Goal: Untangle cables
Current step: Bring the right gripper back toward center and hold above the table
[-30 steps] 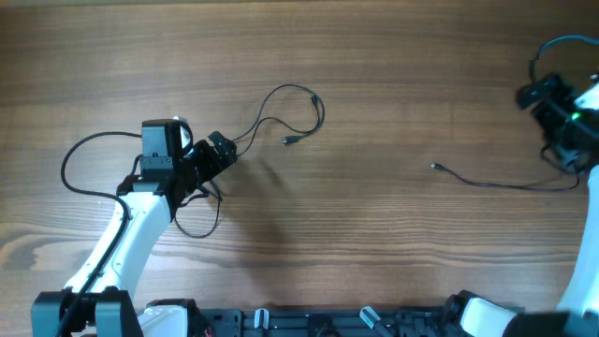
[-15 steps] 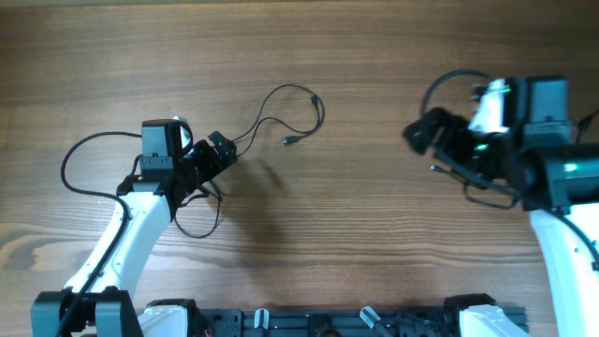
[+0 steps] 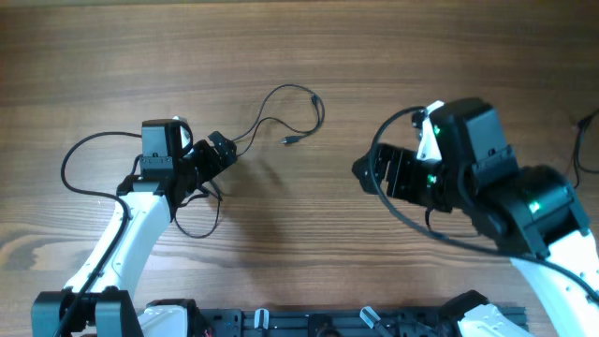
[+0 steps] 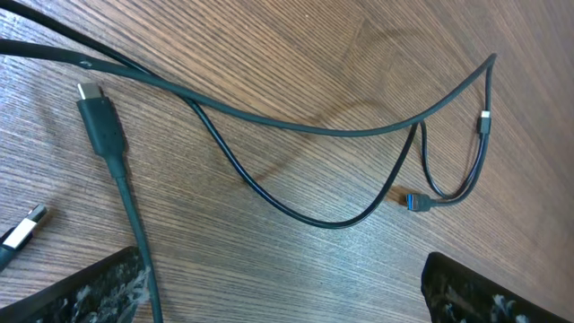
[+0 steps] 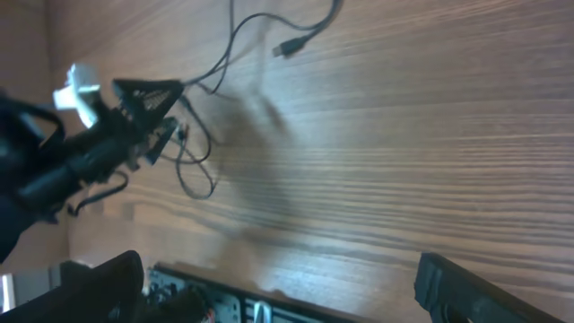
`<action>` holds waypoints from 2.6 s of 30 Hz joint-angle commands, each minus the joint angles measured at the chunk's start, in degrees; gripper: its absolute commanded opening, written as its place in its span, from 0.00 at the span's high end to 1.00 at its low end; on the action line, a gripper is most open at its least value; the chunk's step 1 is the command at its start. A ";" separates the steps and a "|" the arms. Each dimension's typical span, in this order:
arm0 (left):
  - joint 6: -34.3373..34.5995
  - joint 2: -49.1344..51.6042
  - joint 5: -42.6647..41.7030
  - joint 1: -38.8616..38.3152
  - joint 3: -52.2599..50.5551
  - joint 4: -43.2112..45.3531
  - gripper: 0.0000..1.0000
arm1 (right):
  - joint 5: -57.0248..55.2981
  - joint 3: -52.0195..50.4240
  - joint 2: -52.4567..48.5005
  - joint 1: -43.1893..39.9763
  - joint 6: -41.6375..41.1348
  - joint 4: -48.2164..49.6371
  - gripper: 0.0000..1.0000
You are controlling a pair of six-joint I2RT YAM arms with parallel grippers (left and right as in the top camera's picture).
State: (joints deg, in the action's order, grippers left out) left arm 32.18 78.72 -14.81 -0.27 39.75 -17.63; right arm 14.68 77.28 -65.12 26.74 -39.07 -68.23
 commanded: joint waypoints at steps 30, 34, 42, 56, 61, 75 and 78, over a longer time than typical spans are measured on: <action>-0.28 0.15 0.35 -0.22 -0.13 0.09 0.00 | -5.90 -1.22 1.49 9.09 -3.08 -0.22 0.00; -0.28 0.15 0.35 -0.22 -0.13 0.09 0.00 | -5.81 -1.22 1.49 9.09 -3.54 0.68 0.00; -0.28 0.15 0.35 -0.22 -0.13 0.09 0.00 | -5.68 -1.22 1.49 9.09 -3.54 0.72 0.00; -0.28 0.15 0.35 -0.22 -0.13 0.09 0.00 | -6.12 -1.22 1.49 9.09 -3.13 2.08 0.00; -0.28 0.15 0.35 -0.22 -0.13 0.09 0.00 | -6.12 -1.22 1.49 9.09 -3.04 2.16 0.00; -0.28 0.15 0.35 -0.22 -0.13 0.09 0.00 | -12.00 -1.22 1.09 9.09 -4.94 4.28 0.00; -0.28 0.15 0.35 -0.22 -0.13 0.09 0.00 | -15.76 -1.22 -0.07 9.09 -7.82 5.35 0.00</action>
State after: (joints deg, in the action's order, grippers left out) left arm 32.18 78.72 -14.81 -0.27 39.75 -17.63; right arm 5.26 76.40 -64.49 35.48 -43.18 -63.83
